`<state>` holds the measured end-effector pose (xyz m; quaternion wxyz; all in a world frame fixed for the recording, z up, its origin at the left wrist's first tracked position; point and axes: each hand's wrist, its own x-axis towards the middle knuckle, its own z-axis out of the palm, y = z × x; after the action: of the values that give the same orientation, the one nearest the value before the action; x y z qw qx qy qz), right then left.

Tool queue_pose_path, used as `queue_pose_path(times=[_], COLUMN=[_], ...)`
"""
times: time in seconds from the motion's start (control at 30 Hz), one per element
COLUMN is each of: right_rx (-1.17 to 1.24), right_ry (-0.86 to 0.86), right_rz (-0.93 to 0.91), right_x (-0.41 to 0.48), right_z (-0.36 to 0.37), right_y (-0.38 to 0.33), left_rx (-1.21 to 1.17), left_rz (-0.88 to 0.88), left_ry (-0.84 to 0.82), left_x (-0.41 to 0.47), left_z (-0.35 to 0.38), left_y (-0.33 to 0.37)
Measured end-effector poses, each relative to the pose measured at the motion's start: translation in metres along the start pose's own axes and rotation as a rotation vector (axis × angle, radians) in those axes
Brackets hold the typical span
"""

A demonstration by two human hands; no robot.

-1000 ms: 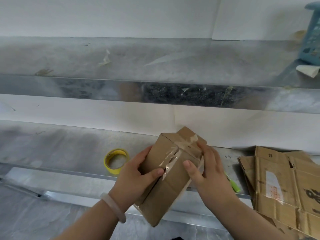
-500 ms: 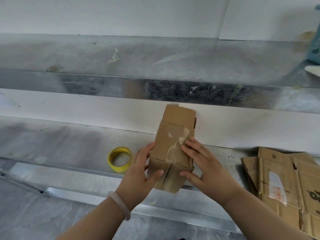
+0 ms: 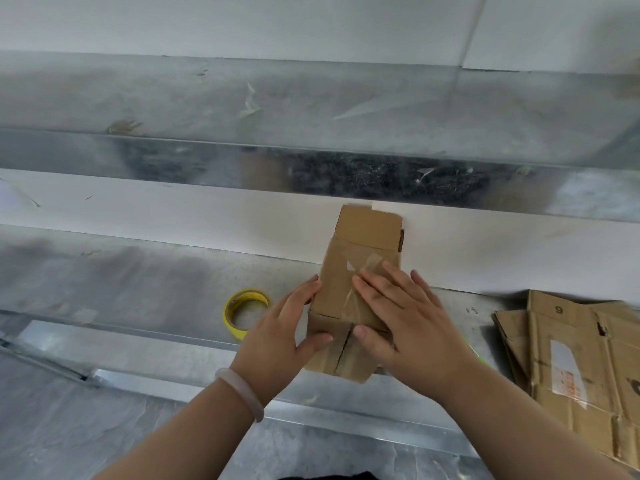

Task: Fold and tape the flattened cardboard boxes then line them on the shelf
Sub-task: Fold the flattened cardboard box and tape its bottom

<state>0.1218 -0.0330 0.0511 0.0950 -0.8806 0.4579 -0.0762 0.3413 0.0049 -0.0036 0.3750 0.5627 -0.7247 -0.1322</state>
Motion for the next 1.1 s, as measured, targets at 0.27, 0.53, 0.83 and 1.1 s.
queue_pose_path(times=[0.27,0.53,0.83,1.1], right_rx=[0.142,0.136,0.058,0.055], right_ry=[-0.009,0.223,0.413,0.292], right_rz=[0.173,0.058,0.112,0.128], right_x=[0.013,-0.002,-0.002,0.032], right_z=[-0.003,0.003,0.012,-0.005], right_y=[-0.030,-0.032,-0.057,-0.118], left_rx=[-0.156,0.256,0.382,0.046], left_rz=[0.021,-0.240,-0.053,0.164], left_ry=[-0.116,-0.107,-0.070,0.073], left_x=[0.000,-0.042,-0.031,-0.006], left_z=[-0.012,-0.025,-0.037,-0.095], left_y=[-0.021,-0.116,-0.132,-0.051])
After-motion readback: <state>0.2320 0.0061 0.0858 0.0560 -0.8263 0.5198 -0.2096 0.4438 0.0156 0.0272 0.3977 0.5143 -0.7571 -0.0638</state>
